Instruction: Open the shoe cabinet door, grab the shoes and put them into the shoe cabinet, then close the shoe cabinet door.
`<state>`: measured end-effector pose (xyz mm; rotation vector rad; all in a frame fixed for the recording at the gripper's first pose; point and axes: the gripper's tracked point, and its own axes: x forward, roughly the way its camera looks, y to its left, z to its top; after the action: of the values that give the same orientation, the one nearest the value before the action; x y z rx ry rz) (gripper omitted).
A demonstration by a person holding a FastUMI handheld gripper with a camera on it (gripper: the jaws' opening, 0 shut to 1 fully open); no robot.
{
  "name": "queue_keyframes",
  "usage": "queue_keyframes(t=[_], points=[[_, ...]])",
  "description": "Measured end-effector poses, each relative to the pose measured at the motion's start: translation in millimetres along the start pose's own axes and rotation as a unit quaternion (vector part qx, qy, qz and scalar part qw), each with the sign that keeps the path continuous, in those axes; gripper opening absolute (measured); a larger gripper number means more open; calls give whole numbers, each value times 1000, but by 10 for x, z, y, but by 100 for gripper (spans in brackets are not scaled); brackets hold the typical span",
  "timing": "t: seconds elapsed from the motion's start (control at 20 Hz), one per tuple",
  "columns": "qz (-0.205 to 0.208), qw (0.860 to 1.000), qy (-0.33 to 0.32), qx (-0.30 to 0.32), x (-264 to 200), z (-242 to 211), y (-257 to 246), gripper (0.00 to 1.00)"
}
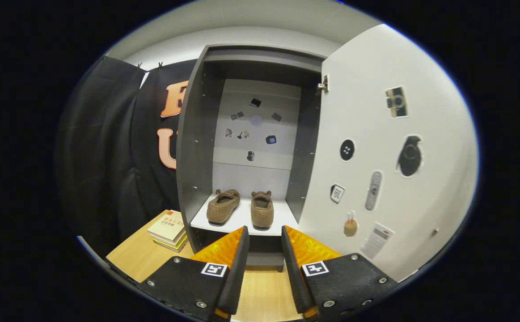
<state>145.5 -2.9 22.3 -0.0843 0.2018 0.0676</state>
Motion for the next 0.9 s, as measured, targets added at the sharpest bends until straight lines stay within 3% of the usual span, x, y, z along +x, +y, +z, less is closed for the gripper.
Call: queue_keyframes(t=[0.5, 0.7, 0.9], points=[[-87, 996, -16, 21, -1057, -66, -840, 55], [-140, 990, -8, 21, -1237, -254, -1345, 55], [-166, 985, 1, 43, -1238, -361, -1722, 55]])
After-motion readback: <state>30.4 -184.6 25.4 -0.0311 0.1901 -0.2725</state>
